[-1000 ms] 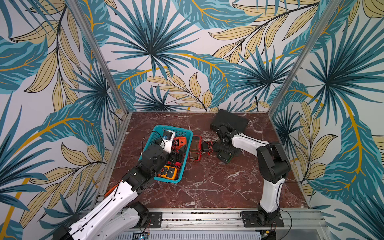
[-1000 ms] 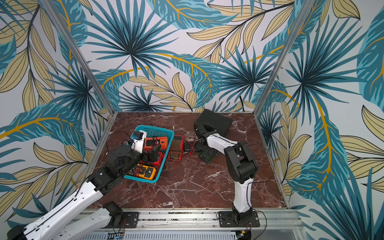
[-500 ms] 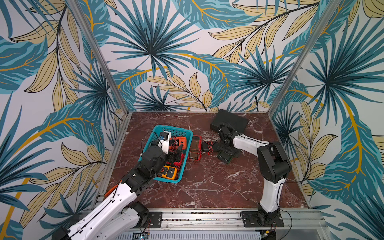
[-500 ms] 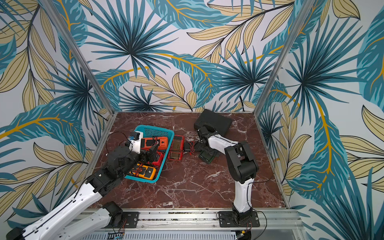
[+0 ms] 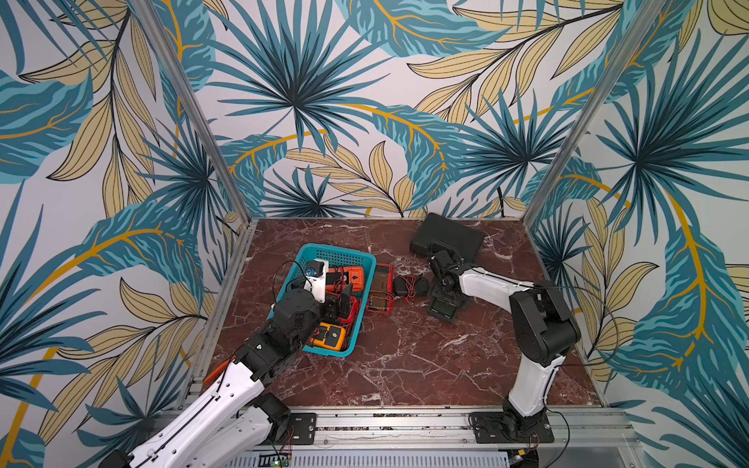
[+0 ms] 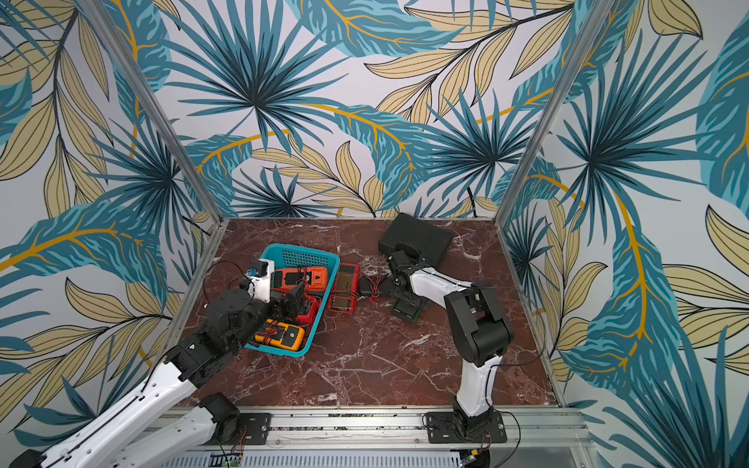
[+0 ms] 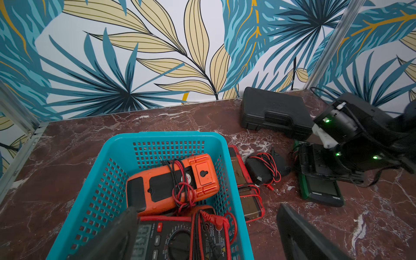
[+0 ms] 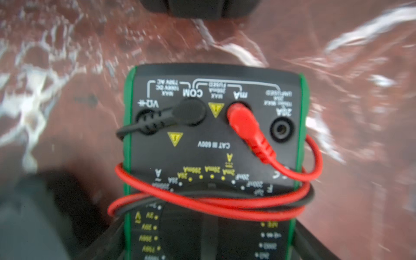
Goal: Put the multimeter into the basket
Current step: Pick up the multimeter from the center of the board.
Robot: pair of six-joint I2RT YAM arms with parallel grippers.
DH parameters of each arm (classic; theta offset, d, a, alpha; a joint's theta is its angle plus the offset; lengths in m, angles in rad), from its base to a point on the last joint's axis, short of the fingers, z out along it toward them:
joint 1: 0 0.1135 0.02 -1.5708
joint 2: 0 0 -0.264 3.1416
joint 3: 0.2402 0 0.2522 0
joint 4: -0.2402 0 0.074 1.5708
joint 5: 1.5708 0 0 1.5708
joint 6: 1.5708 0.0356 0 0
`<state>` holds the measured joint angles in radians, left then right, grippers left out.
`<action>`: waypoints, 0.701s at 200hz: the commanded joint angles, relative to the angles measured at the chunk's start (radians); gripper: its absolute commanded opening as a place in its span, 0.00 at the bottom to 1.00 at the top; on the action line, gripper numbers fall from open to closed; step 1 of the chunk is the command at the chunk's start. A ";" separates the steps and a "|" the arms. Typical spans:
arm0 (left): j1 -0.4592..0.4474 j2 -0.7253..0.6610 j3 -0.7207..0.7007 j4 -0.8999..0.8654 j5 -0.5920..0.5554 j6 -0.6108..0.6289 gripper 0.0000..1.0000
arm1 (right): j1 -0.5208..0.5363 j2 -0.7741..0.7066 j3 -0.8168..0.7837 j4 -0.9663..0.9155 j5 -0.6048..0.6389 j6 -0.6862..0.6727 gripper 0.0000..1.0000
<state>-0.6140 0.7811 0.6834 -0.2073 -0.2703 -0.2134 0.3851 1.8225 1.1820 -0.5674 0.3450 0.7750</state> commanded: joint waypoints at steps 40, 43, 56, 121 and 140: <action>-0.002 -0.127 -0.066 0.010 -0.043 -0.072 1.00 | 0.017 -0.307 0.050 -0.035 -0.132 -0.364 0.24; -0.002 -0.137 -0.070 0.011 -0.047 -0.074 1.00 | 0.019 -0.316 0.055 -0.030 -0.153 -0.382 0.23; -0.001 -0.180 -0.088 0.021 -0.076 -0.094 1.00 | 0.035 -0.346 0.072 -0.006 -0.226 -0.449 0.22; -0.002 -0.372 -0.084 -0.114 -0.408 -0.140 1.00 | 0.196 -0.293 0.237 0.135 -0.466 -0.612 0.22; -0.002 -0.412 -0.051 -0.155 -0.455 -0.107 1.00 | 0.266 -0.235 0.302 0.155 -0.483 -0.665 0.22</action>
<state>-0.6140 0.4091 0.5804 -0.2729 -0.5953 -0.3439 0.5823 1.5349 1.4090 -0.5011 -0.0628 0.2115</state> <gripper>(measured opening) 0.999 0.883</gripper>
